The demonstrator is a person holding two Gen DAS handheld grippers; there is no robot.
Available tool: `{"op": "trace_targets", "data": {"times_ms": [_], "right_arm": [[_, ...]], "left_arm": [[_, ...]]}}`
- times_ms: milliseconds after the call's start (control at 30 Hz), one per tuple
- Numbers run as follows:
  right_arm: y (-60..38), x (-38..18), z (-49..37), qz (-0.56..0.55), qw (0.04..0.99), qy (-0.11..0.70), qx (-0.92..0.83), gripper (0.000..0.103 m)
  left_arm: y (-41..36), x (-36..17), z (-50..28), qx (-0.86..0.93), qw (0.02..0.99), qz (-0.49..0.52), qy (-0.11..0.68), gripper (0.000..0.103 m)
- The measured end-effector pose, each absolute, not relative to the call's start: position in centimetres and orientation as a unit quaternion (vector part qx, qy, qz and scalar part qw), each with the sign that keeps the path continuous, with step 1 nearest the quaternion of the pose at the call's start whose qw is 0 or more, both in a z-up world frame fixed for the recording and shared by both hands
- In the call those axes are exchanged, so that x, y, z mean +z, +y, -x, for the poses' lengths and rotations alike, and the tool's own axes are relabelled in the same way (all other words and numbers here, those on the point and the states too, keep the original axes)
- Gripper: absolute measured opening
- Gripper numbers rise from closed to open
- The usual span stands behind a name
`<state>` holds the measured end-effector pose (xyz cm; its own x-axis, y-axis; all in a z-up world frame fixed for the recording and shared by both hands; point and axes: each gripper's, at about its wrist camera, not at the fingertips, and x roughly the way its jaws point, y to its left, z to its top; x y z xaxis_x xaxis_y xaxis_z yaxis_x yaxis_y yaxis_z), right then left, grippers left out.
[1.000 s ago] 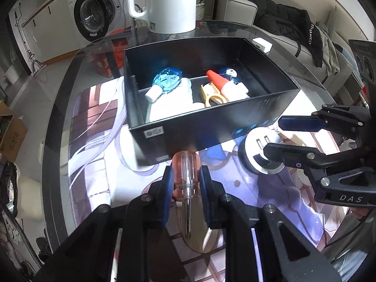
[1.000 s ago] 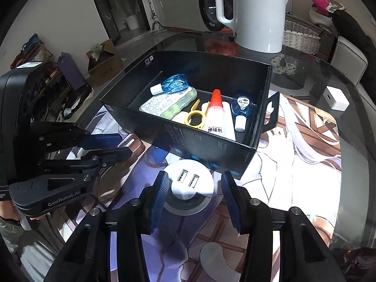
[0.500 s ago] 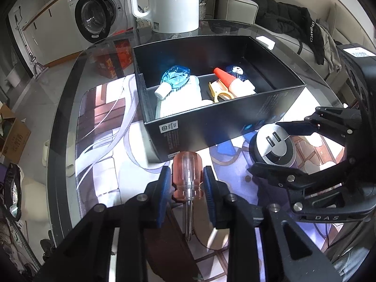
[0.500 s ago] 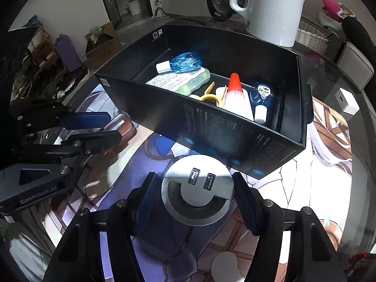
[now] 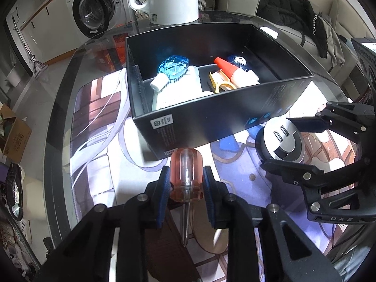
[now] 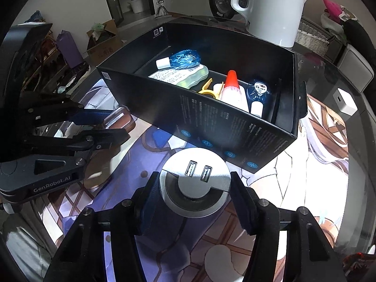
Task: Organize rigid objects
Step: 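Close the left tool on the screwdriver handle while the right tool grasps the USB hub, then lift the screwdriver with the left tool while the right tool lifts the USB hub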
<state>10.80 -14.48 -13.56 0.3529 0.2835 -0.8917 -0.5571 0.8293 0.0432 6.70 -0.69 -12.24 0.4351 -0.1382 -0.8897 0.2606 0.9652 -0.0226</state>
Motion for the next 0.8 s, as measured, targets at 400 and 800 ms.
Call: {"op": "trace_targets", "data": {"times_ms": [400,800], "right_arm": [[-15.5,-10.8,-9.1,0.118,0.828,0.478,0.27,0.058],[-17.5,-4.3,-6.1,0.072,0.885,0.367,0.277,0.058]], "left_arm": [[-0.6,-9.9,-5.2,-0.12,0.862,-0.06,0.488,0.025],[0.6,-3.8,-3.2,-0.107,0.921,-0.041,0.373,0.025]]}}
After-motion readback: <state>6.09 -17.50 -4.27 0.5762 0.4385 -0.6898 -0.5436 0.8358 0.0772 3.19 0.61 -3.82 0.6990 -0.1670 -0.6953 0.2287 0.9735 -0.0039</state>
